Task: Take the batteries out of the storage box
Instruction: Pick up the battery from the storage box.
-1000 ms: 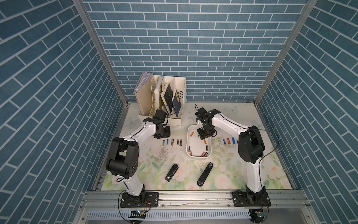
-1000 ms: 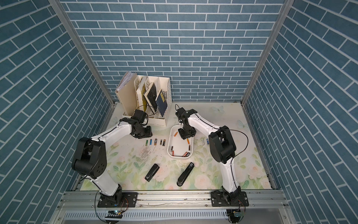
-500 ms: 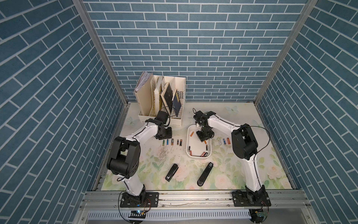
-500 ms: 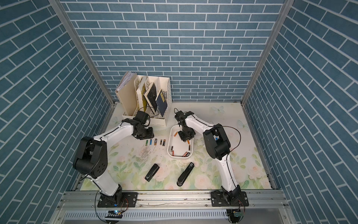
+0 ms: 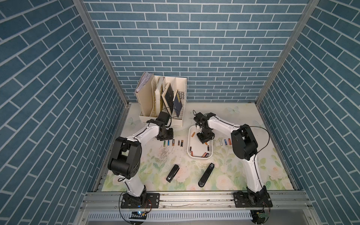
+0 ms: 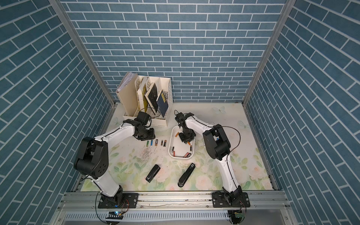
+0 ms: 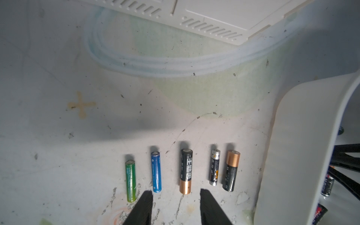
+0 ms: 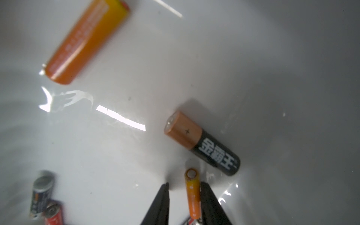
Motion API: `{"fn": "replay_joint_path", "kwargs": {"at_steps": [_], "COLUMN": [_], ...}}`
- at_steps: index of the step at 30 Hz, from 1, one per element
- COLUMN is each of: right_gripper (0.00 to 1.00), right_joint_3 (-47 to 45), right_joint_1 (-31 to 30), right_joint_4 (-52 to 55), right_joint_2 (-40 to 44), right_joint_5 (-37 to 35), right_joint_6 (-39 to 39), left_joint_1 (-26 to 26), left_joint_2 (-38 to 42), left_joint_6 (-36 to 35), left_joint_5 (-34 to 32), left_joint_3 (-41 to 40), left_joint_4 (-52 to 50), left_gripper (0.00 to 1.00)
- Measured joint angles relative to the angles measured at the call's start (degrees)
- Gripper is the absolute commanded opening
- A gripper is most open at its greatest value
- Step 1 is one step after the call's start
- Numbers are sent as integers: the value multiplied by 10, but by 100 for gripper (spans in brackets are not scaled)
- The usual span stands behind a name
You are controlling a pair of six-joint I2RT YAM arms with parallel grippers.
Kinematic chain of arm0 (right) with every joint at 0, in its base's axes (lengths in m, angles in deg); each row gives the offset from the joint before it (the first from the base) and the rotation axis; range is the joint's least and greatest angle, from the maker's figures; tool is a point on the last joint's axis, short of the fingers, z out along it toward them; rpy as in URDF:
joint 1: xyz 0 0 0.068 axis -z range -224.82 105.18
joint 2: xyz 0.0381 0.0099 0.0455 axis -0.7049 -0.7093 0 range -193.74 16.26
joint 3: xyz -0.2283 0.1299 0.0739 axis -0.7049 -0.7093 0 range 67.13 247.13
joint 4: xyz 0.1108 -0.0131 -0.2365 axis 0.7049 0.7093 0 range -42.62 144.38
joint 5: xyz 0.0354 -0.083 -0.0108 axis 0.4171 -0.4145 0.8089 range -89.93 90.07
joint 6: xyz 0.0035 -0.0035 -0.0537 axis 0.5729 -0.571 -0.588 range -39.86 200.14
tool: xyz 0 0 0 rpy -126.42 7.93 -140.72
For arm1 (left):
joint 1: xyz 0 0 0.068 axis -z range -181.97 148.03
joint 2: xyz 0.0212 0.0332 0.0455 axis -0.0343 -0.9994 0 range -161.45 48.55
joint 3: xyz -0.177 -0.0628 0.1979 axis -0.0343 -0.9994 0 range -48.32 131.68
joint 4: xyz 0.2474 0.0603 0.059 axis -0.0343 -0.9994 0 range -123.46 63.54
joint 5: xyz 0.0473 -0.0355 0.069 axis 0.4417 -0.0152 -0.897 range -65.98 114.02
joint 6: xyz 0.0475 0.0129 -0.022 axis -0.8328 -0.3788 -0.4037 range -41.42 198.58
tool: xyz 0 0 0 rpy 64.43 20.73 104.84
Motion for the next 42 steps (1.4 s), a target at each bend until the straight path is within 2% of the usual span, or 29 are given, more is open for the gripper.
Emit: {"fn": "replay_joint_path", "kwargs": {"at_steps": [8, 26, 42], "right_gripper": [19, 11, 10], "right_joint_3": [0, -3, 28], "right_joint_1": [-1, -7, 0], "right_joint_4": [-4, -17, -8], "right_joint_2": [0, 0, 27], "right_joint_5": [21, 38, 73], "right_joint_6": [0, 0, 2], "left_joint_1": [2, 9, 13], "left_joint_2": [0, 0, 1], "left_joint_6": [2, 5, 8], "left_joint_5": [0, 0, 0], "left_joint_3": [0, 0, -5], "left_joint_4": [0, 0, 0], "left_gripper": [46, 46, 46]}}
